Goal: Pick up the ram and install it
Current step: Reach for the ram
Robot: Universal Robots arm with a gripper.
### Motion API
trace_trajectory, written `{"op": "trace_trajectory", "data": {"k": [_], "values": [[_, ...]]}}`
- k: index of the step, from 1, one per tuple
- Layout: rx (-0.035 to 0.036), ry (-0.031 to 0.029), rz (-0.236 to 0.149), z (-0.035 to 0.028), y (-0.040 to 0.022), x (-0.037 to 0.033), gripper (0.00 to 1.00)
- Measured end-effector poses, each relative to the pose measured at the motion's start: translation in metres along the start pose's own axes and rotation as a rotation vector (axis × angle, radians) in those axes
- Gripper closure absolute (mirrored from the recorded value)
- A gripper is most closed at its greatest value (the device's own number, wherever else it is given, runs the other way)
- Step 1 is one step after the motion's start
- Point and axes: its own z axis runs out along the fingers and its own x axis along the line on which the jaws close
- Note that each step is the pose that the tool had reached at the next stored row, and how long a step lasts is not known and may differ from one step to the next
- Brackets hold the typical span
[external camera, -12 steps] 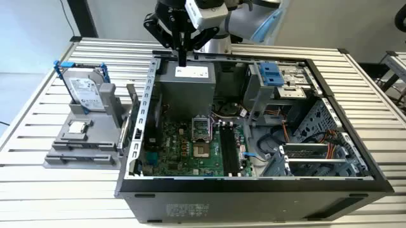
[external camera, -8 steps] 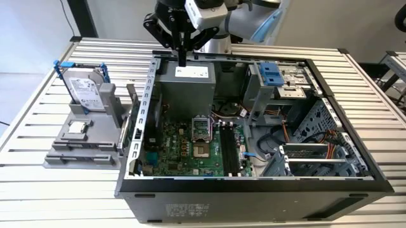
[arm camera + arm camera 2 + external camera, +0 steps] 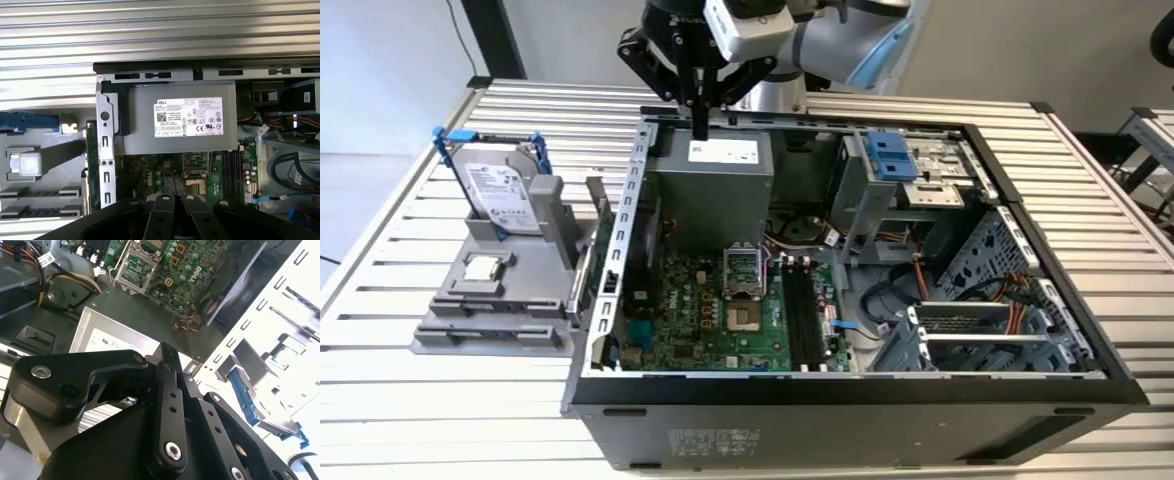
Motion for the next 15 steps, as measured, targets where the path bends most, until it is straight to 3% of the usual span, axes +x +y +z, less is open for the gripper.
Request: {"op": "trace_trajectory", "data": {"k": [15], "values": [[0.0, 0.0, -0.001, -0.0004, -0.0012, 0.0196, 1.0]]}}
